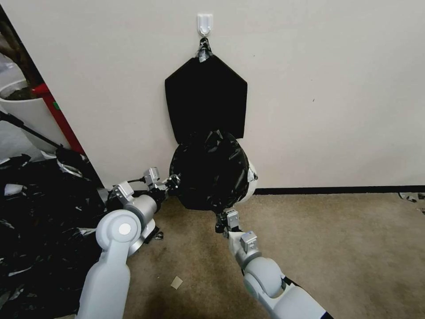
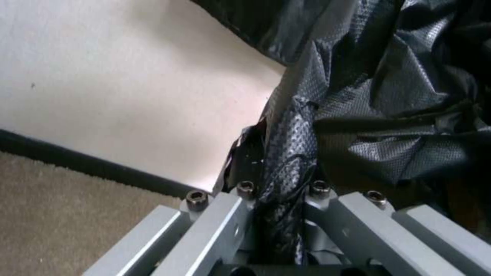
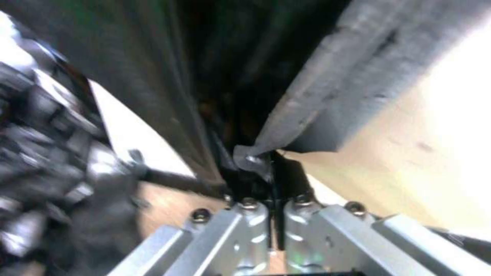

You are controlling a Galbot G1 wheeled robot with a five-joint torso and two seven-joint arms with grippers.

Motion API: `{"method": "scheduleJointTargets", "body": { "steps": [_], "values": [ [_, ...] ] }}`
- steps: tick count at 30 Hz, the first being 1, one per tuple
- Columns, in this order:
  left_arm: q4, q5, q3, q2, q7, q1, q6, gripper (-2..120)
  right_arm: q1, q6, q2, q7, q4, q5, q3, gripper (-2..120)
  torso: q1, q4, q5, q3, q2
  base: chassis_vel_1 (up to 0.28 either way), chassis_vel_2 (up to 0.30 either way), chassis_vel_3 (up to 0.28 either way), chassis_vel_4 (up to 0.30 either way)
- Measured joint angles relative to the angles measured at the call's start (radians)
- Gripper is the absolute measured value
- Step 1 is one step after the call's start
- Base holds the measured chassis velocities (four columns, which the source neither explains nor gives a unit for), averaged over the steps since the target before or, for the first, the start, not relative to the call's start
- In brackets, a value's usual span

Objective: Place a trash bag onto the trash bin.

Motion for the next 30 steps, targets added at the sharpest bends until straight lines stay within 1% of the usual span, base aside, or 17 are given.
{"method": "scheduleJointTargets", "body": {
  "steps": [1,3,5,6,10,11,15,17,18,20,21,22,25,27,28,29,30],
  "values": [
    [0.004,0.005,0.002,-0.002,0.003,-0.003,-0.009,3,-0.008,0.06,-0.003,-0.041,0.006,0.009,-0.004,10,0.0,0.0,0.0002,0.0,0.0,0.0,0.0,0.0,0.0],
    [0.007,0.01,0.003,-0.003,0.005,-0.005,-0.014,3,-0.013,0.096,-0.006,-0.068,0.009,0.012,-0.005,14,0.0,0.0,0.0,0.0,0.0,0.0,0.0,0.0,0.0],
    [0.017,0.04,0.008,0.001,0.019,-0.013,-0.038,3,-0.031,0.201,-0.038,-0.183,0.012,0.008,-0.001,26,0.0,0.0,0.0001,0.0,0.0,0.0,0.0,0.0,0.0],
    [0.017,0.04,0.008,0.001,0.019,-0.013,-0.038,3,-0.031,0.201,-0.038,-0.183,0.012,0.008,-0.001,26,0.0,0.0,0.0001,0.0,0.0,0.0,0.0,0.0,0.0],
    [0.031,0.061,0.003,0.026,0.029,-0.037,-0.059,3,-0.067,0.291,-0.133,-0.373,-0.013,-0.066,0.056,44,0.0,0.0,0.0003,0.0,0.0,0.0,0.0,0.0,0.0],
    [0.031,0.061,0.003,0.026,0.029,-0.037,-0.059,3,-0.067,0.291,-0.133,-0.373,-0.013,-0.066,0.056,44,0.0,0.0,0.0003,0.0,0.0,0.0,0.0,0.0,0.0],
    [0.041,0.066,0.0,0.037,0.032,-0.05,-0.069,3,-0.096,0.348,-0.19,-0.521,-0.036,-0.132,0.136,59,0.0,0.0,0.0003,0.0,0.0,0.0,0.0,0.0,0.0],
    [0.048,0.081,0.003,0.039,0.038,-0.054,-0.078,3,-0.113,0.401,-0.214,-0.669,-0.044,-0.167,0.214,68,0.0,-0.0001,0.0002,0.0,0.0,0.0,0.0,0.0,0.0],
    [0.048,0.081,0.003,0.039,0.038,-0.054,-0.078,3,-0.113,0.401,-0.214,-0.669,-0.044,-0.167,0.214,68,0.0,-0.0001,0.0002,0.0,0.0,0.0,0.0,0.0,0.0],
    [0.06,0.123,0.012,0.041,0.054,-0.054,-0.096,3,-0.122,0.438,-0.228,-0.817,-0.019,-0.111,0.267,76,0.0,-0.0002,0.0001,0.0,0.0,0.0,0.0,0.0,0.0],
    [0.07,0.168,0.027,0.043,0.067,-0.048,-0.119,3,-0.129,0.451,-0.238,-0.895,0.027,-0.006,0.282,84,0.0,-0.0002,0.0,0.0,0.0,0.0,0.0,0.0,0.0],
    [0.077,0.208,0.042,0.045,0.077,-0.041,-0.144,3,-0.134,0.444,-0.243,-0.913,0.076,0.099,0.278,88,0.0,-0.0001,0.0,0.0,0.0,0.0,0.0,0.0,0.0],
    [0.087,0.265,0.066,0.045,0.095,-0.029,-0.185,3,-0.135,0.421,-0.242,-0.881,0.131,0.213,0.26,93,0.0,0.0001,-0.0001,0.0,0.0,0.0,0.0,0.0,0.0],
    [0.098,0.343,0.105,0.044,0.115,-0.009,-0.249,3,-0.132,0.382,-0.226,-0.757,0.212,0.338,0.216,88,0.0,0.0002,0.0001,0.0,0.0,0.0,0.0,0.0,0.0],
    [0.098,0.343,0.105,0.044,0.115,-0.009,-0.249,3,-0.132,0.382,-0.226,-0.757,0.212,0.338,0.216,88,0.0,0.0002,0.0001,0.0,0.0,0.0,0.0,0.0,0.0],
    [0.101,0.367,0.119,0.042,0.121,-0.001,-0.269,3,-0.129,0.364,-0.217,-0.694,0.238,0.371,0.195,82,0.0,0.0001,-0.0002,0.0,0.0,0.0,0.0,0.0,0.0],
    [0.105,0.412,0.143,0.036,0.133,0.016,-0.301,3,-0.12,0.321,-0.194,-0.55,0.294,0.414,0.149,76,0.0,0.0,0.0,0.0,0.0,0.0,0.0,0.0,0.0]
  ]
}}
